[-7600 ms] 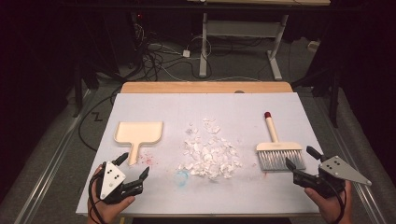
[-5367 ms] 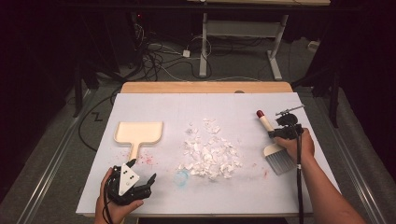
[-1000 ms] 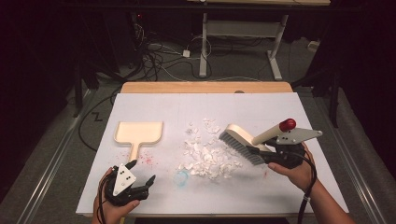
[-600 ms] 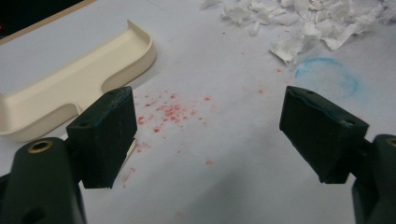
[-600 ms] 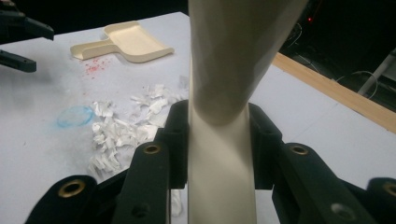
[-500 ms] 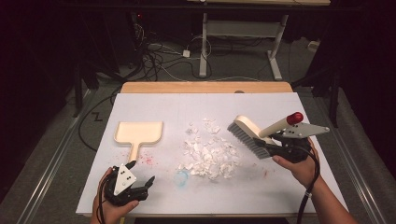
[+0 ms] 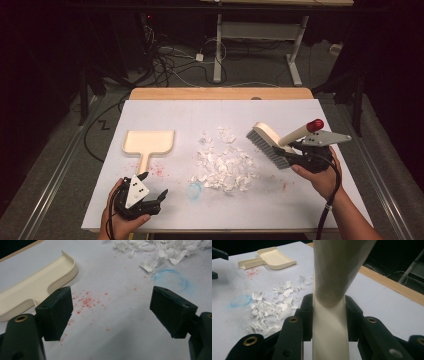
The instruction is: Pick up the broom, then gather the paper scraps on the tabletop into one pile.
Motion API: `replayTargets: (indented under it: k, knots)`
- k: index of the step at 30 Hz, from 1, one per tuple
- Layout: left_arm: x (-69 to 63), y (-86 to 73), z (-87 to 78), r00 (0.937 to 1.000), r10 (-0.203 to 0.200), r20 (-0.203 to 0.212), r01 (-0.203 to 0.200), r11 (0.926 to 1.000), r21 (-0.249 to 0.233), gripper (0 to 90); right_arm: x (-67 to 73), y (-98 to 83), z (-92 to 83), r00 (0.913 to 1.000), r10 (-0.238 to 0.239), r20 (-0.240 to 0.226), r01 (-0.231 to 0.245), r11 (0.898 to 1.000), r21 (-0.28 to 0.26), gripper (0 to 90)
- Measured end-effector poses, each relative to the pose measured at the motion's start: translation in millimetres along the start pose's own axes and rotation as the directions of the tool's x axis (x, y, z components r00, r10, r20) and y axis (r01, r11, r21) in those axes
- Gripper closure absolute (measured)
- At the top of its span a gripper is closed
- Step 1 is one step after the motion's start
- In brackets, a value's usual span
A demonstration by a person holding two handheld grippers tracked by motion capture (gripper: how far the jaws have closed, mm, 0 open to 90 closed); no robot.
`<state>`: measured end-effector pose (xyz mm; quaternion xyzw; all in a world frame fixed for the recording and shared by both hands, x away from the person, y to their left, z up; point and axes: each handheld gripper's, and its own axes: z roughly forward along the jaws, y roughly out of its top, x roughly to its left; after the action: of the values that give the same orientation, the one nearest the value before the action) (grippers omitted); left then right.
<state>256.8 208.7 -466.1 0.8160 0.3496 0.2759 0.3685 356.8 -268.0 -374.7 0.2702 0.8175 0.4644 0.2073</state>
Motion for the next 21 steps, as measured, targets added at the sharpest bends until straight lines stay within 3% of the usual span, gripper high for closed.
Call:
replayTargets:
  k: [5,8,12,13,15,16,18,20,21]
  knots:
    - [-0.3,-0.7,2.2,1.0,-0.003,0.001,0.003,1.0,0.007,18.0,-6.2,3.5,4.4,0.9996,-0.005,0.029,0.005,1.0,-0.001,67.7]
    - [-0.5,-2.5,2.8,0.9999,-0.013,0.005,0.013,0.9999,0.011,18.0,-16.1,11.1,17.9,0.9971,-0.027,0.072,0.025,0.999,0.03,67.8]
    - [-0.7,-3.0,1.6,0.9999,-0.01,0.005,0.01,0.9998,0.016,17.9,-23.6,18.4,32.8,0.9945,-0.049,0.092,0.044,0.997,0.06,67.7]
    - [-1.1,-2.9,1.0,1.0,-0.008,-0.001,0.008,0.9998,0.019,18.0,-29.5,24.6,46.5,0.9915,-0.064,0.113,0.054,0.995,0.085,67.8]
    - [-1.0,-3.0,0.8,1.0,-0.009,0.0,0.009,0.9998,0.018,18.0,-31.7,26.6,51.7,0.9901,-0.067,0.123,0.056,0.994,0.093,67.8]
    - [-0.9,-3.2,1.0,1.0,-0.008,-0.002,0.008,0.9997,0.021,18.0,-39.0,31.0,68.7,0.9869,-0.075,0.143,0.058,0.991,0.118,67.8]
    - [-0.8,-3.5,1.3,1.0,-0.002,-0.001,0.002,0.9996,0.028,17.9,-40.8,32.1,74.5,0.984,-0.081,0.158,0.062,0.99,0.125,67.8]
    - [-1.2,-3.9,1.7,1.0,-0.002,0.0,0.002,0.9996,0.029,18.0,-46.6,36.3,101.4,0.9767,-0.105,0.187,0.073,0.983,0.169,67.8]
    - [-1.3,-4.0,1.6,1.0,-0.003,0.002,0.003,0.9995,0.03,18.0,-46.6,36.3,101.4,0.9767,-0.105,0.187,0.073,0.983,0.169,67.8]
